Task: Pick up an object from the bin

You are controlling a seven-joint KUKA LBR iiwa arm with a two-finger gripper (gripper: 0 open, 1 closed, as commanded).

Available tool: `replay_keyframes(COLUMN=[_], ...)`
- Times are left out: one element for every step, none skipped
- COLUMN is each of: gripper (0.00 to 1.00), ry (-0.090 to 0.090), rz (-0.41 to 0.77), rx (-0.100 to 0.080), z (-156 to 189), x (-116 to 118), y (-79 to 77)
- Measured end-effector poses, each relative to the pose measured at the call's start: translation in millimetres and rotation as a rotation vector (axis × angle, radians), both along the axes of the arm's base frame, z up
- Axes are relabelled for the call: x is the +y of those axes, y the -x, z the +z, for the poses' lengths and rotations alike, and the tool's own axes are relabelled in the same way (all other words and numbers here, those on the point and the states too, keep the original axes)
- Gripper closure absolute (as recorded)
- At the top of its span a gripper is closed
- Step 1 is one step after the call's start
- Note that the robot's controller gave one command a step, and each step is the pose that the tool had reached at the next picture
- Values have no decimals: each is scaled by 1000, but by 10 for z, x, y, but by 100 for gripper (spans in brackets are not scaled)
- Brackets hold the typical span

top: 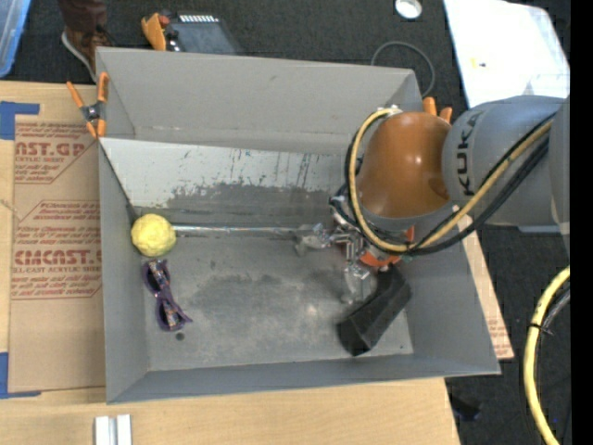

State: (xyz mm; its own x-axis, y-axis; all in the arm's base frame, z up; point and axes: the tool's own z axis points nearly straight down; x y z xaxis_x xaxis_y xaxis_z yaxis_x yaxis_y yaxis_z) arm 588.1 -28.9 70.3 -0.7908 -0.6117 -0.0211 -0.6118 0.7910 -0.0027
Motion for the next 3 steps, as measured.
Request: replay_keyframes(gripper=[0, 100, 100], ry=[0, 4, 4], rz=[4, 157, 158], rx=[-1, -32, -32], z=[1, 76, 77], x=[0, -428, -427], y=[-2, 783, 782])
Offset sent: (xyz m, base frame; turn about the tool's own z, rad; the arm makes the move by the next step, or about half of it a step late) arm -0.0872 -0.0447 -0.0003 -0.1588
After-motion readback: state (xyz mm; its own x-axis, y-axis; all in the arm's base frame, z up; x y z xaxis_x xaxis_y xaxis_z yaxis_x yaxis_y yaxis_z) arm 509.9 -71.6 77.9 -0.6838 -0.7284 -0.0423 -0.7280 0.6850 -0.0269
